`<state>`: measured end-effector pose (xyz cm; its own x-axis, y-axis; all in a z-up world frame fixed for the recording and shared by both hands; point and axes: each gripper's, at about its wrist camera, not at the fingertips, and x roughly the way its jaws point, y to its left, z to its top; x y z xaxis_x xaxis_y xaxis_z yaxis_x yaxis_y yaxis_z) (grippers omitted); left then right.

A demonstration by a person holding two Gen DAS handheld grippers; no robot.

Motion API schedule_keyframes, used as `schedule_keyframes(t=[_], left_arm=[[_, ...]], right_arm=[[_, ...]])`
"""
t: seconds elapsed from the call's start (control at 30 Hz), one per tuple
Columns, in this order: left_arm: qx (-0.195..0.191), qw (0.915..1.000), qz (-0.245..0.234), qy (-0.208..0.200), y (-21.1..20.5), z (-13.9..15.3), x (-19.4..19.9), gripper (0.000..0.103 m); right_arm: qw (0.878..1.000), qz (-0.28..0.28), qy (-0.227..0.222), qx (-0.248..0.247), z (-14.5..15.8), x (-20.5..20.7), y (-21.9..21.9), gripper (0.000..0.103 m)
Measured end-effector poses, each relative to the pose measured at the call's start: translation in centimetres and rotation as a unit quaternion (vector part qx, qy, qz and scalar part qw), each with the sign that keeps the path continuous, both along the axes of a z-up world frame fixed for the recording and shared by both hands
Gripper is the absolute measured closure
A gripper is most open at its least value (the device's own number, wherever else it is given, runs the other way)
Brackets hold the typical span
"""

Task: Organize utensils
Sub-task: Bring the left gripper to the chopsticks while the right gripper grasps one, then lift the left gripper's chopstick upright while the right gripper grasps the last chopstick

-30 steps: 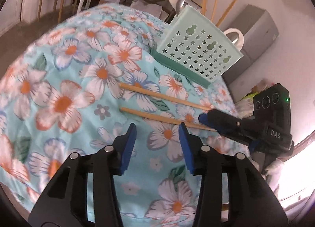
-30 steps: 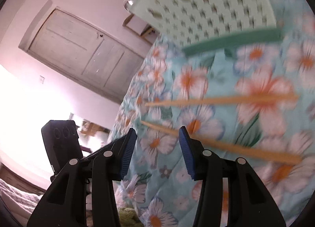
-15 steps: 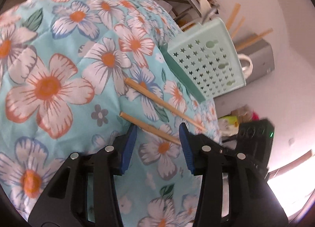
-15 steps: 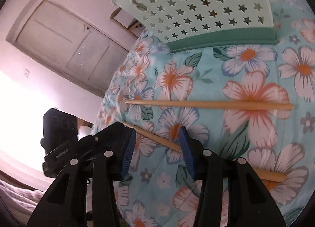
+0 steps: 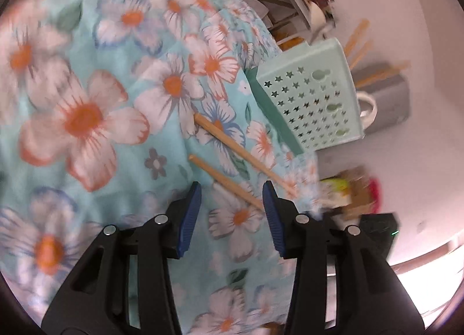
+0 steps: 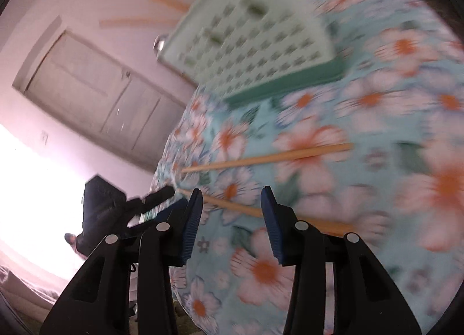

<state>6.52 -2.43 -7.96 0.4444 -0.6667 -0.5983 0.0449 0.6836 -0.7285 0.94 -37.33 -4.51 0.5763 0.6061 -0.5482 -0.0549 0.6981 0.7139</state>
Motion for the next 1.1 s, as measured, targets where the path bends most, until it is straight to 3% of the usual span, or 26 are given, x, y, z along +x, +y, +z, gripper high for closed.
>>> schedule_keyframes(t=[0.07,0.1,0.13,0.23,0.3,0.37,0.43,0.5,0.63,0.7,0.8,0.87,1.03,1.1], left_arm=[[0.104,0.9906,-0.026,-0.085,-1.2,2.3,-1.3,0.062],[0.16,0.9766,-0.05,-0.135,-2.4,3.6,-2.1,0.062],[0.21,0.9569,-0.085,-0.181,-4.0,4.6,-3.1,0.062],[0.296,0.9001,-0.182,-0.262,-8.7,5.6,-4.8,0.062],[0.362,0.8417,-0.256,-0.308,-12.9,5.0,-5.8,0.062],[0.395,0.8037,-0.299,-0.33,-15.8,4.0,-6.2,0.062],[0.395,0.7824,-0.338,-0.343,-17.9,3.4,-6.2,0.062],[0.386,0.7693,-0.371,-0.348,-19.5,3.1,-5.9,0.062],[0.377,0.7598,-0.414,-0.331,-21.7,2.2,-4.5,0.062],[0.362,0.7651,-0.436,-0.305,-22.6,1.6,-3.7,0.062],[0.326,0.7841,-0.456,-0.266,-23.0,1.1,-1.8,0.062],[0.317,0.7853,-0.466,-0.257,-23.1,1.1,-1.4,0.07],[0.329,0.759,-0.492,-0.271,-23.7,1.3,-2.3,0.091],[0.334,0.758,-0.49,-0.271,-23.9,1.5,-2.5,0.097]], right_arm=[[1.0,-0.031,-0.007,0.0,0.3,-1.3,-1.9,0.061],[0.999,-0.048,-0.01,0.0,0.3,-2.0,-2.8,0.061],[0.998,-0.063,-0.011,-0.001,0.2,-2.4,-3.6,0.061],[0.995,-0.095,-0.011,0.005,-0.1,-3.5,-5.6,0.061],[0.994,-0.11,-0.013,0.021,-0.4,-4.1,-6.5,0.061],[0.993,-0.116,-0.015,0.026,-0.6,-3.9,-6.4,0.061],[0.992,-0.118,-0.016,0.031,-0.9,-3.9,-6.5,0.061],[0.992,-0.119,-0.013,0.035,-1.4,-3.9,-6.2,0.061],[0.992,-0.122,-0.01,0.043,-2.0,-4.1,-6.7,0.061],[0.991,-0.126,-0.009,0.048,-2.4,-3.8,-6.7,0.061],[0.99,-0.13,-0.008,0.056,-3.0,-3.5,-7.0,0.061],[0.99,-0.131,-0.007,0.061,-3.3,-3.4,-7.1,0.061],[0.989,-0.133,-0.008,0.064,-3.5,-3.2,-7.3,0.061],[0.989,-0.135,-0.008,0.062,-3.4,-3.2,-7.2,0.061]])
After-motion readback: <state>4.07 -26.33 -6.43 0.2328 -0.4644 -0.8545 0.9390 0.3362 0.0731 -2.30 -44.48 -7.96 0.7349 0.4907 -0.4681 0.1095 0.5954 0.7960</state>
